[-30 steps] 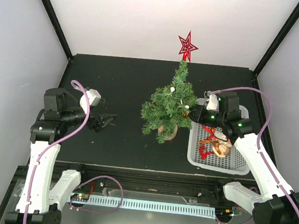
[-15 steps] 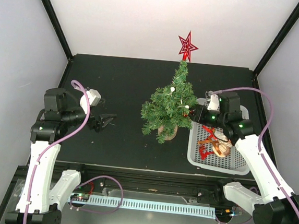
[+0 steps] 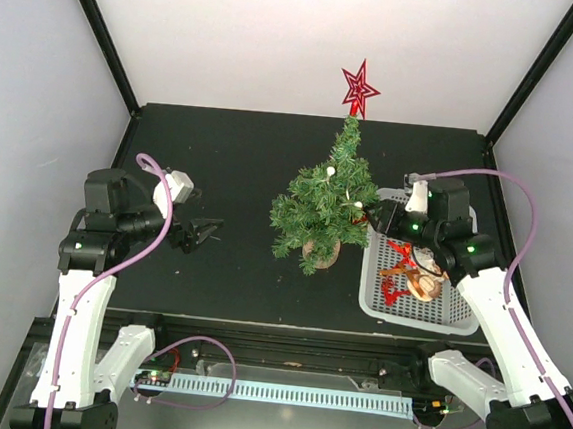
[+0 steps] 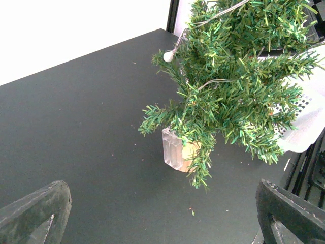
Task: Decorate the small christmas tree
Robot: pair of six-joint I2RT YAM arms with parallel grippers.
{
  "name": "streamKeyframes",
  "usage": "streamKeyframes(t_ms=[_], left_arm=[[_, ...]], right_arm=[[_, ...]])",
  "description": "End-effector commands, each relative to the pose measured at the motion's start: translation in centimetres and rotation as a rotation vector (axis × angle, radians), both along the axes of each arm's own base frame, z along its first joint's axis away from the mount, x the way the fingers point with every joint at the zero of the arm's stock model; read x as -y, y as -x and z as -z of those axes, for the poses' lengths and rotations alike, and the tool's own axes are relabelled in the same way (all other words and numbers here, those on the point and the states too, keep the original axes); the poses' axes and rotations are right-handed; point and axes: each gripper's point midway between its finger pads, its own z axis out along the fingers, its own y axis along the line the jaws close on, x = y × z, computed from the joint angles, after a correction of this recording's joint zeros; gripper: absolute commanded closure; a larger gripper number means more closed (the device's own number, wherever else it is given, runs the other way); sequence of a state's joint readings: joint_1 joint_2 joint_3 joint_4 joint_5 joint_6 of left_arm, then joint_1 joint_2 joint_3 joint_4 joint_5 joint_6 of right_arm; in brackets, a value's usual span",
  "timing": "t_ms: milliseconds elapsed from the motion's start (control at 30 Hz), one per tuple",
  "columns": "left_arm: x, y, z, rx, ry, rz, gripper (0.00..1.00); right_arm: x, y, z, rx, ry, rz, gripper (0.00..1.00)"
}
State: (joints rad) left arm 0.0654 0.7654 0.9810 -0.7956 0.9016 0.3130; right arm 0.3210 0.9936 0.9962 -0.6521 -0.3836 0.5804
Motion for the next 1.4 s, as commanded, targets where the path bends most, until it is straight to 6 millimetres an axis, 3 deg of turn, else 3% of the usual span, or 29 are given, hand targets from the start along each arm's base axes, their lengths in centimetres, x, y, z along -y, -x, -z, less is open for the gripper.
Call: streamKeyframes(t_ms=[0, 167, 367, 567, 767, 1067, 1200, 1367], left_arm=[[0.0, 0.1, -0.6, 0.026, 0.007, 0.001, 0.01], [0.0, 0.1, -0.6, 0.026, 0.006, -0.001, 0.01], [-0.2, -0.2, -0.7, 0.028, -0.003, -0.014, 0.01], [-0.5, -1.2, -1.0, -0.002, -0.039, -0.020, 0.01], [-0.1, -2.1, -1.4, -0.045, -0.059, 0.010, 0.01], [0.0, -2.3, -1.9, -0.035, -0.025, -0.028, 0.01], [-0.7, -2.7, -1.6, -0.029, -0.038, -0.085, 0.01], [-0.7, -2.5, -1.3, -0.025, -0.030, -0.089, 0.01]], right_arm=[[0.3, -0.1, -0.3, 0.017, 0.028, 0.011, 0.54], [1.5, -0.1, -0.6, 0.035, 0.061, 0.068, 0.56], [6.1, 0.0, 1.0, -0.018, 0.220, 0.282, 0.56], [10.1, 0.3, 5.9, -0.161, 0.324, 0.435, 0.57], [13.8, -0.2, 10.8, -0.339, 0.270, 0.616, 0.57], [17.0, -3.1, 14.2, -0.467, 0.166, 0.877, 0.63], [17.5, -4.6, 16.4, -0.539, 0.138, 0.927, 0.66], [18.5, -6.8, 17.6, -0.572, 0.133, 0.969, 0.68]])
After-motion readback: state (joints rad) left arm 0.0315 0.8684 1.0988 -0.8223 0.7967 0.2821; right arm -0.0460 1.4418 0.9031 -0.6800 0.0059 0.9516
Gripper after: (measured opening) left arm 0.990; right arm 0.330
